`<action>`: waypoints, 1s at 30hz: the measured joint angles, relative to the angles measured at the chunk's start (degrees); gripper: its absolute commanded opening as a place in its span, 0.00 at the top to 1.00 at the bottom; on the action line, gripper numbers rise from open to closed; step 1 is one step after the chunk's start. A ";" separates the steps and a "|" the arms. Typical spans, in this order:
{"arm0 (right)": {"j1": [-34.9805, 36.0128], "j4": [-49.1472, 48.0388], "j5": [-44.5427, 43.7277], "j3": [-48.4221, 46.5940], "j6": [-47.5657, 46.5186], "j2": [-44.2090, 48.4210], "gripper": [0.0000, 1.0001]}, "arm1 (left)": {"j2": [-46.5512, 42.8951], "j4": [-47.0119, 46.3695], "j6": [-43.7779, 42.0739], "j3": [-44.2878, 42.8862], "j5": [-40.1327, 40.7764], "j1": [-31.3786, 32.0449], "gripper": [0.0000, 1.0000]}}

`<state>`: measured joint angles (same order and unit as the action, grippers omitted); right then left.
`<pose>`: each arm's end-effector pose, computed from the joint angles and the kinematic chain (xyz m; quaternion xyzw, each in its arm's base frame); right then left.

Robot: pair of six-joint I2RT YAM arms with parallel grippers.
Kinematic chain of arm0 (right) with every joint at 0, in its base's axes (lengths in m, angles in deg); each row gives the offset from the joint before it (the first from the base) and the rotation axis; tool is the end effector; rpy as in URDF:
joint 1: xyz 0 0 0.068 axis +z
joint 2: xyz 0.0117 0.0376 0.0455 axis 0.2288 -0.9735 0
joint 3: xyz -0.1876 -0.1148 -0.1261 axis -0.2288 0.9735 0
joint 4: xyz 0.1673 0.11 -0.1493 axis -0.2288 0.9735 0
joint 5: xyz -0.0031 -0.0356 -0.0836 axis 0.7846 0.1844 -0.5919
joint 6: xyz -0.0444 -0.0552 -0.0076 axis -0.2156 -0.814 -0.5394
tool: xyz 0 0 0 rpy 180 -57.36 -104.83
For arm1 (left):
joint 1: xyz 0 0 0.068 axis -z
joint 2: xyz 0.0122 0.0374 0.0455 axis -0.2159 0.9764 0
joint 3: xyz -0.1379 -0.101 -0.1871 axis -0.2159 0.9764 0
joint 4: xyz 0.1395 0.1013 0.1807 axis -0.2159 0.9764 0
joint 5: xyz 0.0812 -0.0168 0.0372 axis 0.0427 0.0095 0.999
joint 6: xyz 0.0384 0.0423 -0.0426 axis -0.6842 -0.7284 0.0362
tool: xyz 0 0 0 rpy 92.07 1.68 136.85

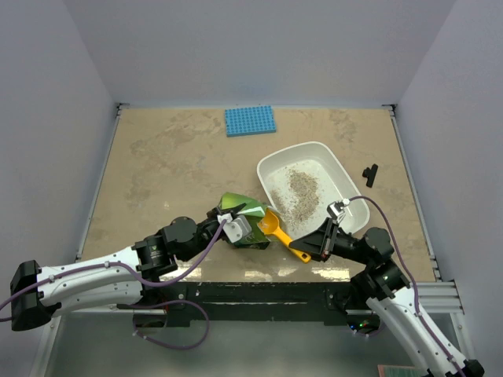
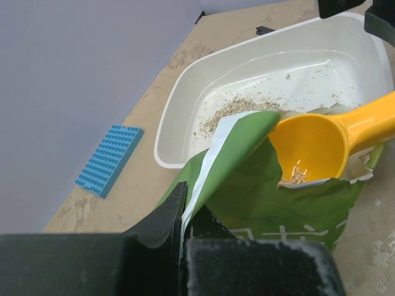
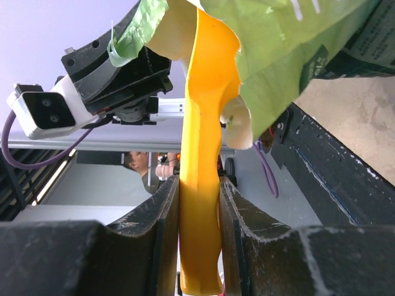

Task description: Fill the litter box with clean litter

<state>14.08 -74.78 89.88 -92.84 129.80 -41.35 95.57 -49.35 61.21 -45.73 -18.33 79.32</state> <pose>0.0989 0.0950 0.2109 0.0940 0.7010 0.6884 0.1610 0.1009 -0.1952 0.2762 0.4530 0.5656 -0.1453 0.6736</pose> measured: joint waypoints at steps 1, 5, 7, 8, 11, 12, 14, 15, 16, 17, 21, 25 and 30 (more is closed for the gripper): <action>0.00 1.55 -0.24 -0.48 -0.17 0.59 1.00 | -0.07 -0.17 -0.13 0.04 0.59 0.04 1.00; 0.00 6.78 -0.74 -2.38 -1.18 2.54 1.00 | -1.31 -1.22 -1.14 1.07 2.62 0.31 1.00; 0.00 8.87 -0.90 -3.17 -1.62 3.37 1.00 | -2.14 -1.51 -1.86 1.60 3.58 0.42 1.00; 0.00 9.97 -0.92 -3.67 -1.79 3.69 1.00 | -2.58 -1.57 -2.21 1.79 4.02 0.42 1.00; 0.00 12.81 -1.40 -5.33 -2.49 4.35 1.00 | -3.78 -1.73 -3.48 2.38 5.16 0.48 1.00; 0.00 13.51 -1.62 -5.75 -2.69 4.57 1.00 | -4.35 -1.97 -4.00 2.73 5.51 0.50 1.00; 0.00 14.93 -1.90 -6.71 -2.97 5.09 1.00 | -5.60 -2.45 -4.81 3.52 6.10 0.66 1.00; 0.00 15.56 -1.92 -7.10 -3.08 5.33 1.00 | -6.21 -2.60 -5.31 3.89 6.40 0.74 1.00; 0.00 16.13 -1.99 -7.45 -3.13 5.62 1.00 | -6.69 -2.89 -5.55 4.22 6.54 0.79 1.00; 0.00 16.55 -2.08 -7.67 -3.15 5.88 1.00 | -7.26 -3.02 -5.88 4.57 6.64 0.83 1.00; 0.00 17.79 -2.49 -8.02 -3.10 7.04 1.00 | -8.57 -3.32 -7.13 5.38 6.82 1.18 1.00; -0.02 18.14 -3.15 -8.02 -2.64 8.00 1.00 | -8.68 -3.39 -7.65 5.46 6.82 1.22 1.00; -0.02 18.12 -3.39 -8.02 -1.73 8.13 1.00 | -7.02 -4.37 -7.28 5.40 6.38 1.16 1.00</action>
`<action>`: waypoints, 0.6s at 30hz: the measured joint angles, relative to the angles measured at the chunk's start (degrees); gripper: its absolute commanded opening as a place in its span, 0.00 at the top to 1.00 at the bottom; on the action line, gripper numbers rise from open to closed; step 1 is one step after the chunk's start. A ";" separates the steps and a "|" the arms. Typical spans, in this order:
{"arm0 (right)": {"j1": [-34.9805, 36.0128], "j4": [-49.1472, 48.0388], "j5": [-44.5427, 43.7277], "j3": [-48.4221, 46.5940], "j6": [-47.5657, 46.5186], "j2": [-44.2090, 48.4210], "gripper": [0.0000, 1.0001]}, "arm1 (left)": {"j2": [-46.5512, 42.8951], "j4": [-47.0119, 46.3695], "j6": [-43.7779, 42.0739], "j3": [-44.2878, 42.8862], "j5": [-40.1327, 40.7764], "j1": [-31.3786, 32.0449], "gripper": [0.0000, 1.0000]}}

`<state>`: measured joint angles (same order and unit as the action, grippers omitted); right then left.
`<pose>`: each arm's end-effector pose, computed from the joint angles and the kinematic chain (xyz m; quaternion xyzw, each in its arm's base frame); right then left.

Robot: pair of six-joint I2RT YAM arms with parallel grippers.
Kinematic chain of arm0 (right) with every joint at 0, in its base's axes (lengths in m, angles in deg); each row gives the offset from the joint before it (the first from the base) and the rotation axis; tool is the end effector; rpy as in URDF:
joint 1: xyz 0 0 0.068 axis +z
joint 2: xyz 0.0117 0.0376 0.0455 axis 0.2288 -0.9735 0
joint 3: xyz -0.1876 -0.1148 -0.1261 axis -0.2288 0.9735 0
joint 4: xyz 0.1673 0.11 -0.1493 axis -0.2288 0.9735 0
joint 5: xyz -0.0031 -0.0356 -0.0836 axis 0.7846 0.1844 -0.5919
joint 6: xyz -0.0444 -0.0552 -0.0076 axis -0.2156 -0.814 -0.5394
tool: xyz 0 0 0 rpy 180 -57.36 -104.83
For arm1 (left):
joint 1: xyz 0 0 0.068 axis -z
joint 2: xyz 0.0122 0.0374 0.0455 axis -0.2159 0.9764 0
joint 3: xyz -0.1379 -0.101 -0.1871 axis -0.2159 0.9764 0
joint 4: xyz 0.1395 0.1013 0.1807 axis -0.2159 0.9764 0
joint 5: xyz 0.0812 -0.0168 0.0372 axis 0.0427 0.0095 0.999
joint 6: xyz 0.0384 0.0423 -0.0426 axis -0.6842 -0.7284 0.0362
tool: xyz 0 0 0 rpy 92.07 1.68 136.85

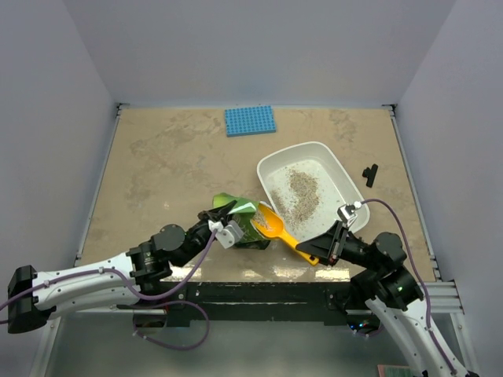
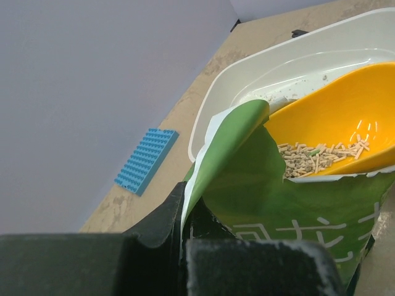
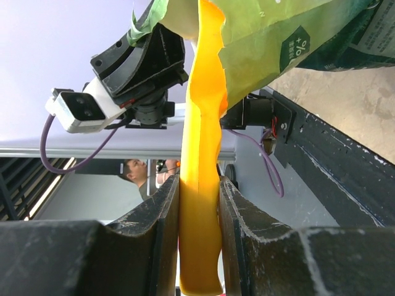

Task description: Fill the litter box with clean litter

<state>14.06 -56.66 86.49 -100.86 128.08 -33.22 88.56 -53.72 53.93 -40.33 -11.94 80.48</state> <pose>0.0771 0.0807 0.2353 0.1132 0.7077 0.6733 0.1818 0.0944 -0.1745 0.2743 0.4316 0.5382 -0.0869 0.7187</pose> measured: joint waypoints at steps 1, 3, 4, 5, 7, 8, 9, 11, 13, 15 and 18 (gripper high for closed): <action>-0.04 -0.02 -0.02 0.00 0.15 0.00 1.00 | 0.94 -0.39 0.35 -0.20 -0.11 -0.07 1.00; -0.09 -0.09 -0.07 0.00 0.22 -0.02 1.00 | 2.62 -1.05 0.85 -0.81 -0.46 -0.11 1.00; -0.11 -0.17 -0.09 0.00 0.24 -0.13 1.00 | 3.52 -1.25 0.98 -1.14 -0.72 -0.15 1.00; -0.15 -0.24 -0.07 -0.02 0.24 -0.22 1.00 | 4.28 -1.49 1.25 -1.38 -1.05 -0.22 1.00; -0.28 -0.07 -0.11 -0.35 0.24 -0.52 1.00 | 5.42 -1.90 1.88 -1.68 -1.55 -0.39 1.00; -0.31 0.04 -0.13 -0.68 0.22 -0.76 1.00 | 5.86 -1.97 2.08 -1.86 -1.79 -0.44 1.00; -0.31 0.20 -0.15 -1.14 0.20 -0.90 1.00 | 6.21 -2.03 2.32 -2.01 -2.10 -0.46 1.00; -0.31 1.22 -0.20 -2.10 0.11 -0.87 1.00 | 6.71 -2.27 2.54 -2.19 -2.51 -0.50 1.00; -0.31 3.21 -0.37 -3.15 -0.22 -0.83 1.00 | 7.15 -2.38 2.97 -2.25 -2.93 -0.50 1.00; -0.31 5.46 -0.76 -4.22 -0.52 -0.63 1.00 | 7.50 -2.43 3.48 -2.34 -3.37 -0.50 1.00; -0.31 9.20 -1.75 -5.70 -0.87 0.48 1.00 | 7.69 -2.45 3.91 -2.34 -3.76 -0.48 1.00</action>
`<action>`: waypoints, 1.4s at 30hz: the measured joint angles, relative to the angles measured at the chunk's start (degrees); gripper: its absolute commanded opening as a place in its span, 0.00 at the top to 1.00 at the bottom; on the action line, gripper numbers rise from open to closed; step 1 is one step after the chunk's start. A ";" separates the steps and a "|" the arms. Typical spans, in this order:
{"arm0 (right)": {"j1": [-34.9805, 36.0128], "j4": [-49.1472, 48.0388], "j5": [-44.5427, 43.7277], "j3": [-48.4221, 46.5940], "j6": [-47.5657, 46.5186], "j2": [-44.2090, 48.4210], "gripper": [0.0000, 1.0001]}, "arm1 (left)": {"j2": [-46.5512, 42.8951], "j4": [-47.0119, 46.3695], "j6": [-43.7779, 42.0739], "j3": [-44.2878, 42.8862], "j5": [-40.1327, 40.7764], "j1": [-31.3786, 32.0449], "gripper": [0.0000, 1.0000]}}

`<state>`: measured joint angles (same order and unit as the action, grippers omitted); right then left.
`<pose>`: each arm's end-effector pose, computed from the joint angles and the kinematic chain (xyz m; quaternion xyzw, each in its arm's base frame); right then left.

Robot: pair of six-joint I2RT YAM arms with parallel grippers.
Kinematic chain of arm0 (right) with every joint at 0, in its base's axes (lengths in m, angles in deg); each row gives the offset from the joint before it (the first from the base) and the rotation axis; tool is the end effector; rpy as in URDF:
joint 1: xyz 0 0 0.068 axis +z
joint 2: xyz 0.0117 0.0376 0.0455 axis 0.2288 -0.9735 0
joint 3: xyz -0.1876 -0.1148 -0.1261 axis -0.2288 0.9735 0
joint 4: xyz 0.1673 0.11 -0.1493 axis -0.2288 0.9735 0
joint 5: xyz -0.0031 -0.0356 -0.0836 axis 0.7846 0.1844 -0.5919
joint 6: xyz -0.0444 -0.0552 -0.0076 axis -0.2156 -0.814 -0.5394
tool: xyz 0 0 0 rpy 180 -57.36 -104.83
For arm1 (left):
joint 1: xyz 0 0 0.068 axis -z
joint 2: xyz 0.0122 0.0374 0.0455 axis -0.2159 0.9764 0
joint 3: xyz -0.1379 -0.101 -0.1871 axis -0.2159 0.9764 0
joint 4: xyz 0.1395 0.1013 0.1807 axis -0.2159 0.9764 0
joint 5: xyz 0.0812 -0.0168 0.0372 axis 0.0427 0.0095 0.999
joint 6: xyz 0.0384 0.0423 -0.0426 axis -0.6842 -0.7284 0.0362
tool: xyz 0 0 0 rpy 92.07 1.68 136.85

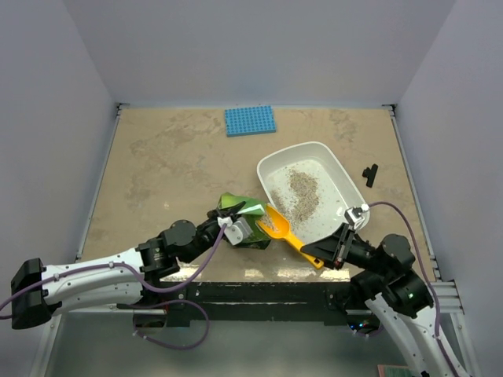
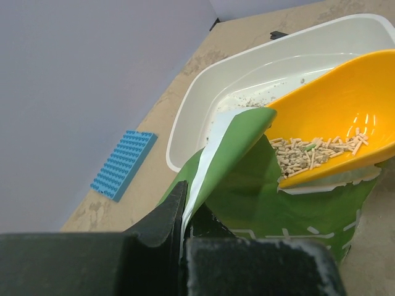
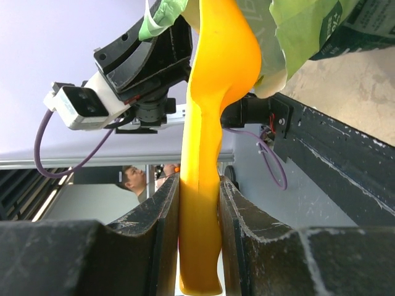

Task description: Fill the litter box with clean litter

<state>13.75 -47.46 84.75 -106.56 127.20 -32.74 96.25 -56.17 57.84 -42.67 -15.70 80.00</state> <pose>0.0665 0.0731 0.2488 0.1335 0.7192 0.6566 0.1839 0.1012 -0.1960 0.2696 0.4445 0.5493 -0.1222 0.6970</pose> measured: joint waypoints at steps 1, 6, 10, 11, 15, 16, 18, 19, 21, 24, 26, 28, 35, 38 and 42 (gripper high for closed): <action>0.00 1.25 -0.24 -0.52 -0.13 0.35 1.00 | 0.09 -0.04 0.09 0.00 -0.11 0.00 1.00; 0.00 8.96 -2.01 -4.35 -1.88 0.94 1.00 | 0.76 -0.44 0.96 0.00 -0.42 0.02 1.00; 0.00 14.58 -3.87 -7.69 -3.34 0.96 1.00 | 0.83 -0.46 0.98 0.00 -0.33 0.04 1.00; 0.00 15.87 -4.37 -8.57 -3.54 0.96 1.00 | 0.85 -0.46 0.98 0.00 -0.28 0.04 1.00; 0.00 19.69 -6.58 -11.30 -4.07 0.96 1.00 | 2.14 -0.61 0.98 -0.76 1.31 0.07 1.00; 0.00 20.59 -7.39 -11.98 -4.07 0.96 1.00 | 2.69 -0.70 0.98 -1.07 1.86 0.07 1.00; 0.00 21.70 -8.41 -12.96 -4.04 0.96 1.00 | 3.72 -0.83 1.01 -1.62 3.19 0.11 1.00; 0.00 22.14 -8.94 -13.40 -3.98 0.96 1.00 | 4.04 -0.87 1.01 -1.81 3.69 0.15 1.00; 0.00 23.28 -10.36 -14.62 -3.82 0.96 1.00 | 4.76 -1.03 1.01 -2.19 4.98 0.17 1.00; 0.00 24.22 -12.28 -16.68 -3.34 0.96 1.00 | 5.77 -1.07 1.09 -2.89 6.47 0.33 1.00; 0.00 24.30 -13.77 -18.03 -3.06 0.96 1.00 | 6.40 -0.76 1.44 -3.34 7.10 0.44 1.00; 0.00 24.35 -15.32 -19.43 -2.78 0.96 1.00 | 6.99 -0.55 1.70 -3.78 7.54 0.48 1.00; 0.00 25.35 -23.26 -23.15 -1.31 0.96 1.00 | 7.23 0.15 2.95 -4.22 7.69 0.48 1.00; 0.00 27.04 -26.95 -23.12 -0.70 0.96 1.00 | 6.78 0.59 3.04 -4.26 7.69 0.48 1.00; 0.00 28.63 -31.63 -22.14 -0.46 0.96 1.00 | 5.66 1.44 3.32 -4.26 7.69 0.48 1.00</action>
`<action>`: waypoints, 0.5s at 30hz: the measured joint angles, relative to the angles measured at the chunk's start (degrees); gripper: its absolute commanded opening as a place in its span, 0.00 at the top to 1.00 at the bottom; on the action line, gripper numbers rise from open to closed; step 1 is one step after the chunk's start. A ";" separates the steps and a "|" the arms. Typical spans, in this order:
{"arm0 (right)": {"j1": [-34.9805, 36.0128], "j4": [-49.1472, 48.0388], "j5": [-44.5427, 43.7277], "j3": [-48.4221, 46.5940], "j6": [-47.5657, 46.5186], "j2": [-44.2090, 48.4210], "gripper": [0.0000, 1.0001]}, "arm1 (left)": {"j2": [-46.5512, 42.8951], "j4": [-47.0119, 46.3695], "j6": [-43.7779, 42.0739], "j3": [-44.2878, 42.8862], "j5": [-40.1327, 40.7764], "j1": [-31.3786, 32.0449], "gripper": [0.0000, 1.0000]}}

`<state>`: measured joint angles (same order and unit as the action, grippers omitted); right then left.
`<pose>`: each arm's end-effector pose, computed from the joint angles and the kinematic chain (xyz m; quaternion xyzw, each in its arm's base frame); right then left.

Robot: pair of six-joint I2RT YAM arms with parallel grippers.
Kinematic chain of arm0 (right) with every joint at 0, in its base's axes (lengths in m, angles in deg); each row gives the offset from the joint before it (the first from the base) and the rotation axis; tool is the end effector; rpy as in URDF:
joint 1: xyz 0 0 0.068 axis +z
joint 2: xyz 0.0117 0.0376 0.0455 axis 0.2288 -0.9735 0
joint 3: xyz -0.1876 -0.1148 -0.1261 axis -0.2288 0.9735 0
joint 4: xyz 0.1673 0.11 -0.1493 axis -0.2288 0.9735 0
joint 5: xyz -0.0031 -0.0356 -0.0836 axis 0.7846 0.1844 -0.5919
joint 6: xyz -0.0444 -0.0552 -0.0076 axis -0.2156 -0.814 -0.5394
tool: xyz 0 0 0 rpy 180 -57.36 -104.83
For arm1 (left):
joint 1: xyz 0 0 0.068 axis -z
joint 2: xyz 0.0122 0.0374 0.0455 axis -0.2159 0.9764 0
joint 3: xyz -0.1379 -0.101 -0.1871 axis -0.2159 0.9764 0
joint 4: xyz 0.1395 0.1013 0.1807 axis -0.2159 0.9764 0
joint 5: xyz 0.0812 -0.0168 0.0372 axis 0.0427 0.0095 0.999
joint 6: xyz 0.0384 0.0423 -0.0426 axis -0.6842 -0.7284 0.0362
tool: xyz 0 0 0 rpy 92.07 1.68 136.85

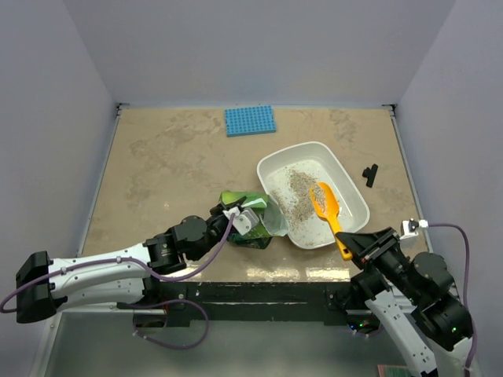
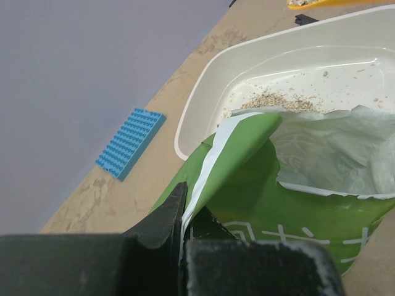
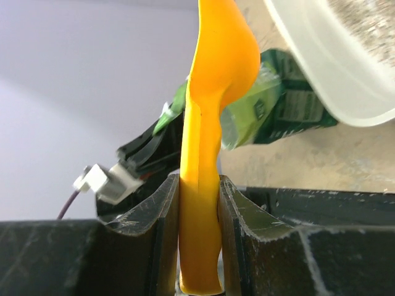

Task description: Fill the litter box with clean litter

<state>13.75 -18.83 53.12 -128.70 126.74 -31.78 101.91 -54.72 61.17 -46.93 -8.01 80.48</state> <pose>0.0259 0.0190 0.2967 0.3259 0.6964 0.5379 0.3457 0.1117 -0.2076 0.2733 0.4073 0.5964 -0.0887 0.6859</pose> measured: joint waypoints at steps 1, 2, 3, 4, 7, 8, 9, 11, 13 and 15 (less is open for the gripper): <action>0.00 0.39 -0.85 0.48 0.02 0.00 1.00 | -0.13 0.13 0.11 0.00 0.00 0.00 1.00; 0.00 0.79 -2.32 1.42 -0.04 0.00 1.00 | -0.26 0.26 0.20 0.00 0.00 0.00 1.00; 0.00 1.09 -3.23 2.16 -0.13 -0.07 1.00 | -0.35 0.37 0.26 0.00 0.00 0.00 1.00; 0.00 1.49 -4.31 3.15 -0.31 -0.31 1.00 | -0.44 0.46 0.28 0.00 -0.02 0.00 1.00; 0.00 2.73 -7.15 5.55 -1.77 -2.80 1.00 | -0.72 0.83 0.70 0.00 -0.04 0.00 1.00; 0.02 3.17 -8.00 6.01 -2.78 -4.46 1.00 | -0.81 0.92 0.72 0.00 -0.04 0.00 1.00; 0.00 3.50 -9.09 6.34 -3.80 -6.16 1.00 | -0.87 1.01 0.72 0.00 -0.04 0.00 1.00; 0.00 4.02 -10.91 6.54 -6.58 -10.54 1.00 | -0.96 1.18 0.74 0.00 -0.07 0.00 1.00; 0.02 3.98 -12.66 6.43 -9.66 -15.82 1.00 | -0.96 1.25 0.90 0.00 -0.07 0.00 1.00; 0.00 4.02 -14.08 5.66 -13.11 -21.44 1.00 | -1.05 1.31 1.01 0.00 -0.07 0.00 1.00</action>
<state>13.75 -14.81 39.04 -123.04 113.63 -53.22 100.86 -53.41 62.17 -46.93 -8.08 80.48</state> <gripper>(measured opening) 0.300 0.017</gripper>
